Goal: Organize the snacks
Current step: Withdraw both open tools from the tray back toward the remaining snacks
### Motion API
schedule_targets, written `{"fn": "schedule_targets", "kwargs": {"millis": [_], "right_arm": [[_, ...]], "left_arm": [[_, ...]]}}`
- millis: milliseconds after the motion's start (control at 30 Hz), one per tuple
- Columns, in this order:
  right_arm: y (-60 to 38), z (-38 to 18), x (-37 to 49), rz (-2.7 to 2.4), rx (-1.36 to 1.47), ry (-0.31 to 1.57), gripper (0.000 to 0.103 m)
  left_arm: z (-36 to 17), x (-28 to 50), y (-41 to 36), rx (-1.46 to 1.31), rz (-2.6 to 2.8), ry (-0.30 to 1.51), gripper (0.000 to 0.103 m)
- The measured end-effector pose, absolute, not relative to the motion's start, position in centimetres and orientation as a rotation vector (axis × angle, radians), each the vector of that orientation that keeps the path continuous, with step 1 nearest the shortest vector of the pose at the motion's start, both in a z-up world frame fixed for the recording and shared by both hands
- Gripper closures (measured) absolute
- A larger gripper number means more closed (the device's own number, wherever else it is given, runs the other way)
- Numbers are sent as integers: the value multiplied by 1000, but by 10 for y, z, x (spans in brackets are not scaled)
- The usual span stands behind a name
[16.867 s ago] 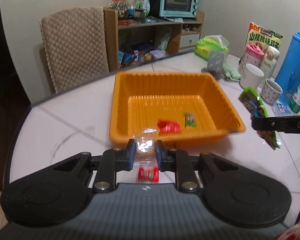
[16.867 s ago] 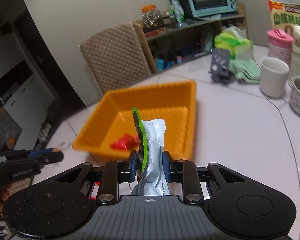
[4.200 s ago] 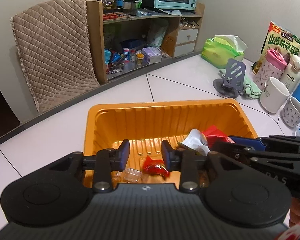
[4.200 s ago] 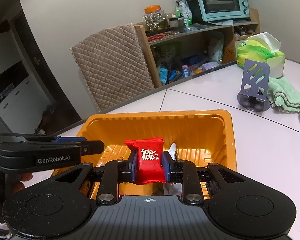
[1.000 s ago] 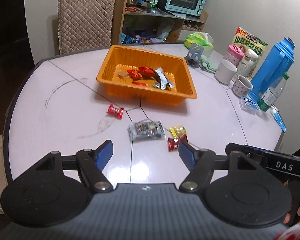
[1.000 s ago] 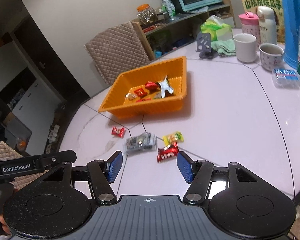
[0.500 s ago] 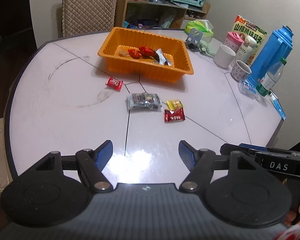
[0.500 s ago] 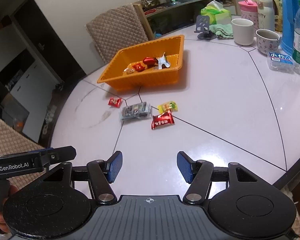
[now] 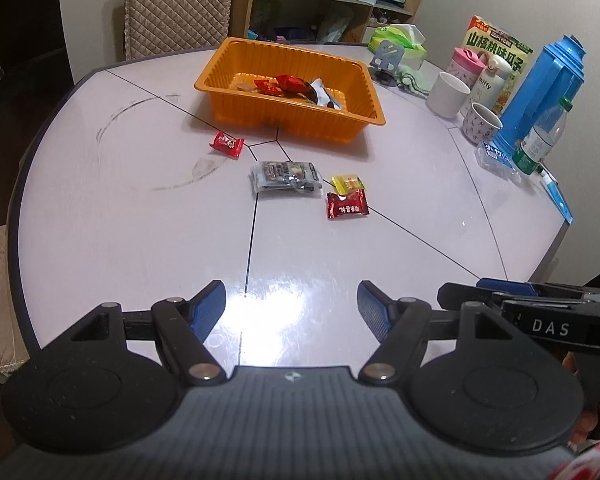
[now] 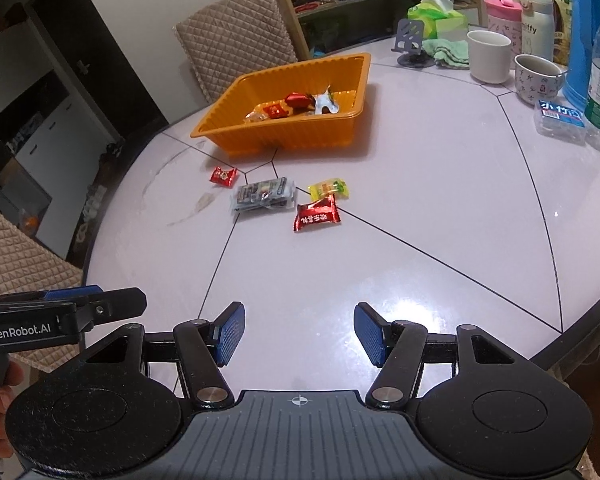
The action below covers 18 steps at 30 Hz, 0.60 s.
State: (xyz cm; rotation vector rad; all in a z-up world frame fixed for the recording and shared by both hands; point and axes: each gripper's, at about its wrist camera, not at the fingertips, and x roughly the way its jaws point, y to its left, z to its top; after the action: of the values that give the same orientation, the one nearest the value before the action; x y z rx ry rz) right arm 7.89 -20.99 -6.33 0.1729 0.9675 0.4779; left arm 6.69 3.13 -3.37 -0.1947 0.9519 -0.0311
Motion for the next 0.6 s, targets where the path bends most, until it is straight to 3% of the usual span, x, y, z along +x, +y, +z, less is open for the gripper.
{"fn": "schedule_targets", "kwargs": {"millis": [600], "right_arm": [[-194,-75,98,482,173,996,42]], "left_arm": [[-46,91,38,-159,-59,960,33]]}}
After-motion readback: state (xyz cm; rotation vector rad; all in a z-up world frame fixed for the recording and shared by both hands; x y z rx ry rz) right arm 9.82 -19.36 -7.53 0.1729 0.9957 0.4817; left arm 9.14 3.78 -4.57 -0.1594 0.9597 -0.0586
